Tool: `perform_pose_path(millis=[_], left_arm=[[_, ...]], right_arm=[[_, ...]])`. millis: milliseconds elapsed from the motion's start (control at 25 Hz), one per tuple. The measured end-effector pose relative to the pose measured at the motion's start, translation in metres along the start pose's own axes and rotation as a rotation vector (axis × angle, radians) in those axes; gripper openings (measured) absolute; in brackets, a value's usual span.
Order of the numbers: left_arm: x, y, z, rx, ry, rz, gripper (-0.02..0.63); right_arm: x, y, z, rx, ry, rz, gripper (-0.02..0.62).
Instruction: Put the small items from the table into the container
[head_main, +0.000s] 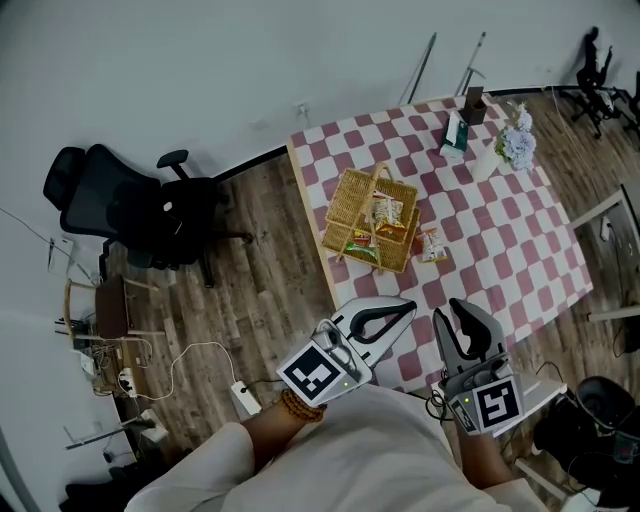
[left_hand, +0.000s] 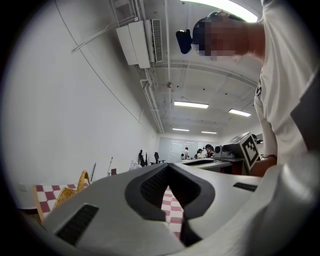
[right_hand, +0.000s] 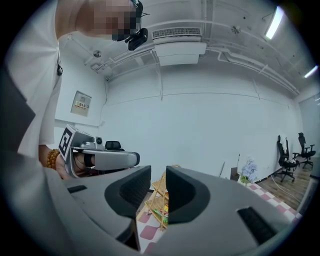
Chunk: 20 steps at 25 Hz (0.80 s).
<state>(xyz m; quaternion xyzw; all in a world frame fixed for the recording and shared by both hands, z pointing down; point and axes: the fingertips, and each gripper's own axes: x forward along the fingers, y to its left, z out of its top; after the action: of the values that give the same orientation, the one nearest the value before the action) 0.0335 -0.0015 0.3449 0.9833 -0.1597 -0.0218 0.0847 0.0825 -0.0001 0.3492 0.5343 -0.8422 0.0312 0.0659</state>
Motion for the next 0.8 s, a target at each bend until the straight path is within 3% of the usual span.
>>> perform_pose_path(millis=[320, 800], left_arm=[[0.021, 0.031, -0.052, -0.014, 0.054, 0.021, 0.026], [0.065, 0.077, -0.144, -0.044, 0.168, 0.027, 0.026]], right_arm=[[0.025, -0.033, -0.052, -0.015, 0.099, -0.028, 0.107], [0.074, -0.094, -0.176, 0.007, 0.338, -0.037, 0.121]])
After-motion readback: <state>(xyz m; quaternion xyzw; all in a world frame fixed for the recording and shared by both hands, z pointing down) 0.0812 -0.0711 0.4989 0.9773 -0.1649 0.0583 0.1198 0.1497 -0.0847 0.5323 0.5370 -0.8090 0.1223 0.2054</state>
